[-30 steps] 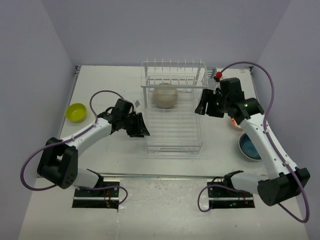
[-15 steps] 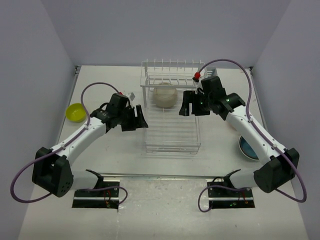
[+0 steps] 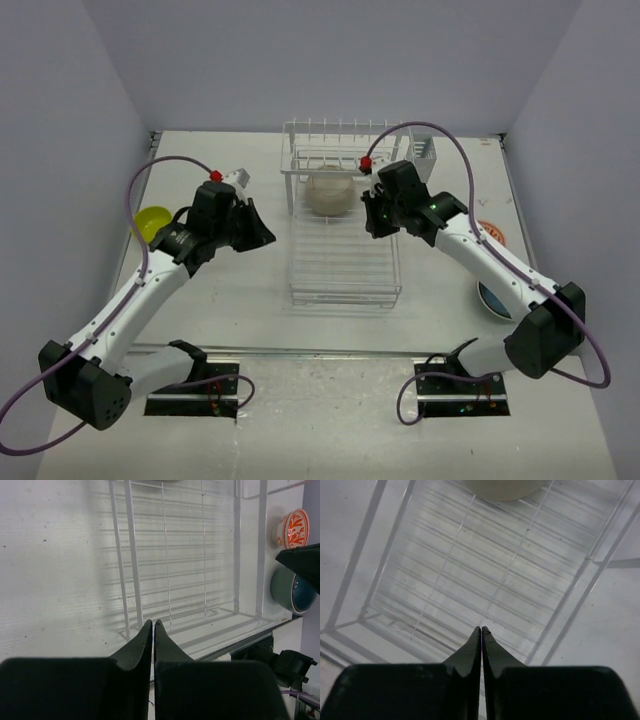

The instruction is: Unload the bowls from the dish rack

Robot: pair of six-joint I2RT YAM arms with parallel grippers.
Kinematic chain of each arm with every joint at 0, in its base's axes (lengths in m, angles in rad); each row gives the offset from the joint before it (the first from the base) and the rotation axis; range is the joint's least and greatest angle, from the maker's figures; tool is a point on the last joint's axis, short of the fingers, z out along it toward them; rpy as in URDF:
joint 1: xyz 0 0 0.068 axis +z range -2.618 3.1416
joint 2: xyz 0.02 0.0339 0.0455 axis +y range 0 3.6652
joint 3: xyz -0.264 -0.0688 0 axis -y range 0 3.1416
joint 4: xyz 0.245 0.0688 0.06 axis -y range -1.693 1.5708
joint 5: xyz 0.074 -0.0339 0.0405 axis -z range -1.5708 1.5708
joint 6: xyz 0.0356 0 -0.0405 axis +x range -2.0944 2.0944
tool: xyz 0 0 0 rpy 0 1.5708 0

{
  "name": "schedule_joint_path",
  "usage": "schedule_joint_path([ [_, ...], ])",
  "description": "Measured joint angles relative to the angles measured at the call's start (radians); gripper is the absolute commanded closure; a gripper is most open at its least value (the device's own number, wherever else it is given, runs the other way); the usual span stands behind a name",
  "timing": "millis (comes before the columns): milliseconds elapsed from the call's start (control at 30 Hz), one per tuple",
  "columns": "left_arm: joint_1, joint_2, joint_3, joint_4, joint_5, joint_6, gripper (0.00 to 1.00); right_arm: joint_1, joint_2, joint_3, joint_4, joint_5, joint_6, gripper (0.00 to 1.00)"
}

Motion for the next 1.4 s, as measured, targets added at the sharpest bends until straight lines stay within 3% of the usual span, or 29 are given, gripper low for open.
schedule_joint_path([
  [133,0.007,-0.015,0.019,-0.006,-0.041,-0.022,1.0,0.042,0.024,-0.013,0.086,0.126,-0.055,1.0],
  [300,0.039,-0.032,0.013,-0.017,-0.081,-0.089,1.0,0.185,0.063,-0.073,0.261,0.306,-0.199,1.0],
  [433,0.074,-0.097,-0.076,0.034,-0.084,-0.146,1.0,0.268,0.139,-0.151,0.431,0.469,-0.333,1.0],
  [733,0.093,-0.184,-0.248,0.138,-0.063,-0.204,1.0,0.289,0.198,-0.396,0.914,0.69,-0.639,1.0],
  [967,0.093,-0.185,-0.359,0.298,-0.038,-0.211,1.0,0.288,0.252,-0.425,1.236,0.714,-0.774,1.0],
  [1167,0.094,-0.167,-0.485,0.43,-0.017,-0.23,1.0,0.287,0.298,-0.391,1.332,0.655,-0.763,1.0],
  [1400,0.094,-0.1,-0.5,0.575,-0.016,-0.227,1.0,0.284,0.377,-0.319,1.403,0.591,-0.75,1.0],
])
